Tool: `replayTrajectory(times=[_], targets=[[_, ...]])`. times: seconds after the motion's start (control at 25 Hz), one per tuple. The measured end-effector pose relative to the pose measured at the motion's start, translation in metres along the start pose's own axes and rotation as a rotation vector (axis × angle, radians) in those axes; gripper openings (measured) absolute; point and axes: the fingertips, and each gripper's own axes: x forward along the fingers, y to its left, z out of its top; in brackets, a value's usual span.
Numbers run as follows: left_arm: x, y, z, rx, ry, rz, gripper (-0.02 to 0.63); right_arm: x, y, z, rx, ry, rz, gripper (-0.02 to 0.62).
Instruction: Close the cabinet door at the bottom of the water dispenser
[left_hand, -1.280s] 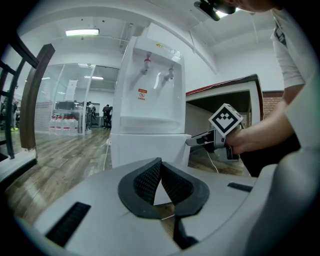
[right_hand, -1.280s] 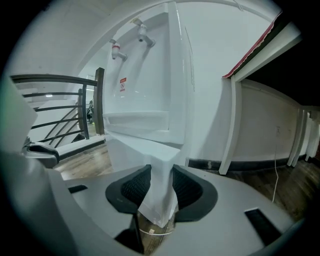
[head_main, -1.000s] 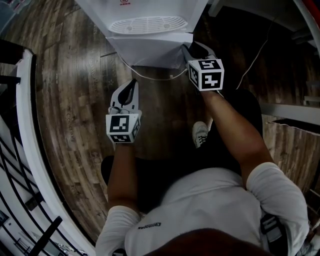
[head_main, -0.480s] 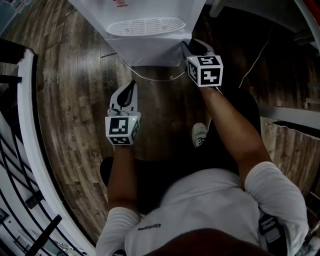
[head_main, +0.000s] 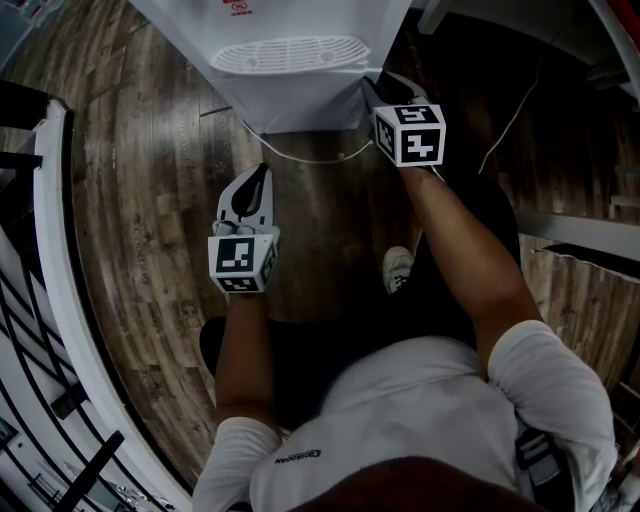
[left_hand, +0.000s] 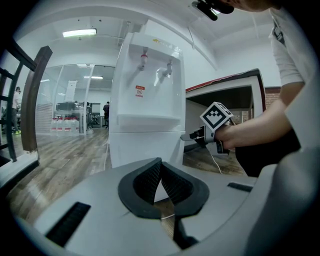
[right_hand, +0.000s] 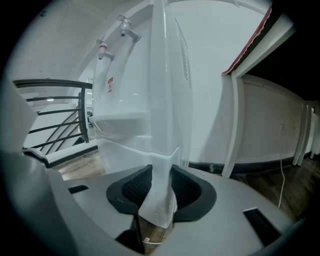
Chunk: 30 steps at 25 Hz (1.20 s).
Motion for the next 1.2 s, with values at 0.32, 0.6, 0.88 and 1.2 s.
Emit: replayTrajectory(times=[0.32,0.6,0.88,1.2], targets=[[-0.002,0.001,0.001,0.001,-0.001,0.006,-0.005,0.004,-0.004,0.003,0.007,-0.015,-0.009,0.133],[0.000,-0.002,0.004,0.002,-0.015,-0.004,-0.005,0.004,-0.003,0.002,-0.005,-0.009,-0.012,0.133],[-0.001,-0.003,0.010,-0.022,-0.038,-0.005,-0.005,0.003,-0.005,0.002,-0.019,-0.002,-0.029,0.133],[0.004,-0.001,0.017,-0.063,-0.061,-0.003,-0.005,-0.017,0.011,-0.007,0.063,0.051,-0.001,0.059]])
